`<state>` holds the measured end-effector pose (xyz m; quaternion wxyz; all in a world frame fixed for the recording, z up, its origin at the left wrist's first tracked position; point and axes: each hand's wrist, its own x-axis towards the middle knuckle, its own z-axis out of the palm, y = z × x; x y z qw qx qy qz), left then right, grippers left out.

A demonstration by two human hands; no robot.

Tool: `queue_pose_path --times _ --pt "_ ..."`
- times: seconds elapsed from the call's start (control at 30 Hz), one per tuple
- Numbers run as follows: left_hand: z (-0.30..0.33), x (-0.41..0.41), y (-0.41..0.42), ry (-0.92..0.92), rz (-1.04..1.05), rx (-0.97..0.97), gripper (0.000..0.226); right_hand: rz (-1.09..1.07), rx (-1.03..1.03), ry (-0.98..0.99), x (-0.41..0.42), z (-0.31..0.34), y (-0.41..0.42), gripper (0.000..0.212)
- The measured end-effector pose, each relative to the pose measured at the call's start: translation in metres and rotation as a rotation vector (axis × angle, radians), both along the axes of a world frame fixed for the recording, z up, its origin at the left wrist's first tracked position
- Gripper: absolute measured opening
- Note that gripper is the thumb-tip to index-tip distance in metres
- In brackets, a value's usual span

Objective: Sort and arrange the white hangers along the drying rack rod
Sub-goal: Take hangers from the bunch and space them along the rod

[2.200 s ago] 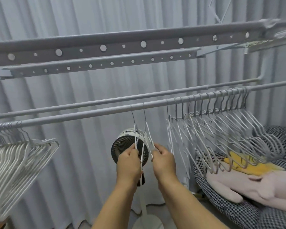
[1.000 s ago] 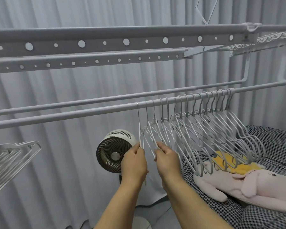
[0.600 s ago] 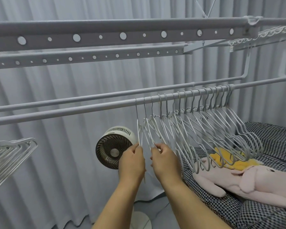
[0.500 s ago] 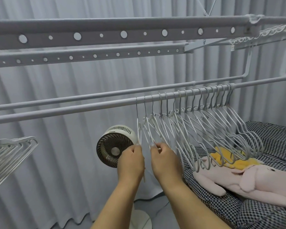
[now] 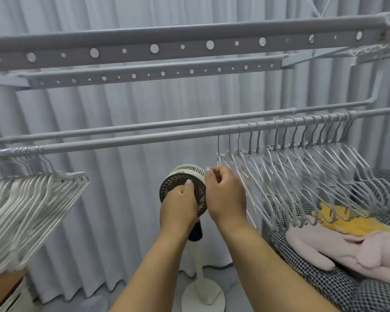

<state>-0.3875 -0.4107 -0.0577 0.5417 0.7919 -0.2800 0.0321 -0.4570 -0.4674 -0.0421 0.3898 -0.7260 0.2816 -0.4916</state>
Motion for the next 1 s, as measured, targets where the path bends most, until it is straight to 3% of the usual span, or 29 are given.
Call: queue_pose_path --times 0.1,0.3,0.7,0.87,1.0 --pt "0.004 0.009 0.033 0.019 0.039 -0.034 0.046 0.096 0.021 -0.010 0.015 0.004 0.027 0.013" --pt "0.008 0.037 0.110 0.001 0.208 -0.068 0.040 0.323 0.106 0.022 0.059 0.003 0.089 0.027" --pt "-0.004 0.087 0.218 0.000 0.498 -0.087 0.040 0.627 0.288 0.154 0.144 -0.035 0.174 0.032" --pt "-0.010 0.110 0.233 0.046 0.585 -0.052 0.017 0.721 0.367 0.180 0.171 -0.048 0.183 0.038" --pt "-0.012 0.127 0.234 0.065 0.610 -0.020 0.042 0.779 0.406 0.210 0.192 -0.050 0.182 0.028"
